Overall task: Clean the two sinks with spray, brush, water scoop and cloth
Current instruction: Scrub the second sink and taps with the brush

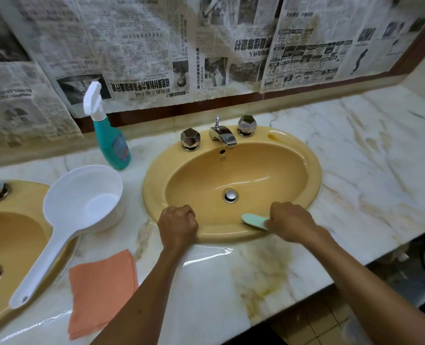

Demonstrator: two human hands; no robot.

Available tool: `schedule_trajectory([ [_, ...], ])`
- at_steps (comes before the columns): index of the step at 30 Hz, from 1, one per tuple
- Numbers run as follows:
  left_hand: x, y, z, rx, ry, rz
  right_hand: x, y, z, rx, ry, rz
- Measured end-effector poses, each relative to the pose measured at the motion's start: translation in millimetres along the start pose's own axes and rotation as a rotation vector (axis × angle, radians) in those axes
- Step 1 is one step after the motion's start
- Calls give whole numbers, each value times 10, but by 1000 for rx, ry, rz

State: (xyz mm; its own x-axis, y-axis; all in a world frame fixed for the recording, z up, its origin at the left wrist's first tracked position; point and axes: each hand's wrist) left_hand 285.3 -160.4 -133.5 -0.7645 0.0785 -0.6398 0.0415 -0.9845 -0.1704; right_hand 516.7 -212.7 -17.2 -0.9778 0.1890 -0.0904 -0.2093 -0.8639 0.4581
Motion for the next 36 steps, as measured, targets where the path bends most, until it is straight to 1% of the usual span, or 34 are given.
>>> schedule_trajectory([
  [2,7,-9,-4,-14,2,-30,83,-51,77,71,-61,40],
  [6,4,-9,-12,-38,6,-50,590,-122,25,118,-153,227],
  [8,10,-9,-13,-45,12,-48,594,-194,30,130,-216,206],
  [10,-1,-19,-13,-46,19,-42,394,-317,97,136,-239,133],
  [12,-8,-23,-21,-40,26,-34,168,-437,166,177,-274,102],
  [14,-1,-15,-23,-36,36,-28,151,-505,221,210,-300,146],
  [17,12,-16,-27,-18,30,-20,515,-573,199,210,-307,289],
  [19,16,-19,-25,-9,29,-14,696,-631,165,191,-255,371],
  [21,12,-20,-18,-10,39,-14,578,-724,192,120,-100,376],
  [23,12,-12,-15,-20,41,-15,276,-793,214,110,72,279],
  [25,6,-9,-10,-17,40,-10,29,-861,174,133,158,181],
  [27,-10,-12,-6,-3,34,-4,90,-910,77,167,93,191],
  [30,-4,-21,0,11,16,6,528,-1003,-127,210,-145,368],
  [31,3,-22,0,8,15,8,608,-1002,-144,221,-188,413],
  [32,2,-23,5,11,19,18,587,-1047,-147,225,-188,438],
  [33,1,-20,4,7,21,20,472,-1081,-100,224,-130,432],
  [36,-13,-1,2,-13,11,32,-35,-1181,-33,215,30,340],
])
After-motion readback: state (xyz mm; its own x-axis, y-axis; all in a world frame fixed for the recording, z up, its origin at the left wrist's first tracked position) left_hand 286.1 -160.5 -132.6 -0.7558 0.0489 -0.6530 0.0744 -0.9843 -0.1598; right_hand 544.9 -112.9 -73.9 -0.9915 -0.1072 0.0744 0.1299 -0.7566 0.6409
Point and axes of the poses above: each hand's wrist, its own y-axis away from the middle knuckle, its own z-axis out of the back of the hand, x = y × z, and after that the axes turned 6 degrees about y, right-handed
